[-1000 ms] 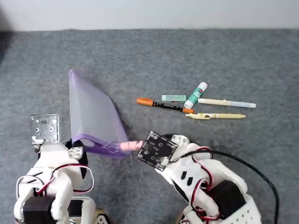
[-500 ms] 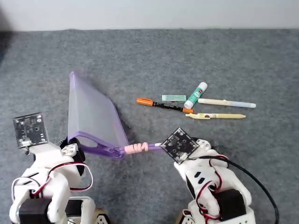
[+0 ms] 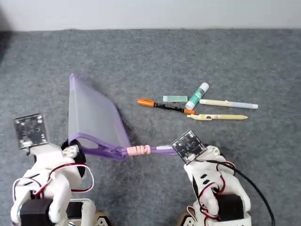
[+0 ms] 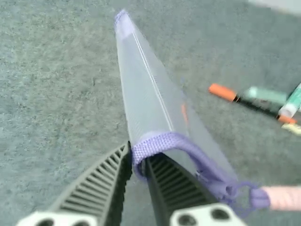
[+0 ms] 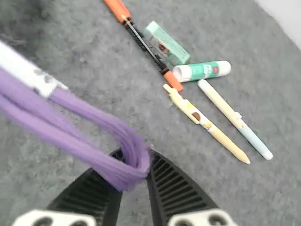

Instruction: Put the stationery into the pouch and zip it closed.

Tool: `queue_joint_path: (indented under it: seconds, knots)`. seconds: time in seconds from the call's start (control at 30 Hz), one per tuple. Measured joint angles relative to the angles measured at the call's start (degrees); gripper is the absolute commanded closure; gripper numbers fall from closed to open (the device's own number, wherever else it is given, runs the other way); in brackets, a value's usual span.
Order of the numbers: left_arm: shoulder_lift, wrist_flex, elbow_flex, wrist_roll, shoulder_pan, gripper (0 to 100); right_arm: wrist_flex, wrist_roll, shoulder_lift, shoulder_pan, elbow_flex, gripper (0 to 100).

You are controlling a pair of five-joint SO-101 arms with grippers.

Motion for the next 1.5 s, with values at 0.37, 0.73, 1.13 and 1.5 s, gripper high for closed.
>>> queue_joint_path:
  seconds: [0.37,0.73,1.13,1.5]
  knots:
    - [0.0,-1.6,4.1,-9.5,0.1,83,-1.9,0.2,-2.8,0.0,0.0,99.2]
    - [0.4,-9.6,10.6,-10.3,0.0,99,-2.8,-8.1,-2.8,-9.8,-0.1,99.1]
    - [1.7,-10.3,12.4,-7.4,-0.1,99,-10.5,-12.2,-2.0,-13.5,5.7,99.0]
    - [28.9,-4.5,-3.4,-2.8,-0.1,99,-12.0,-19.3,-2.1,-23.3,6.2,88.3]
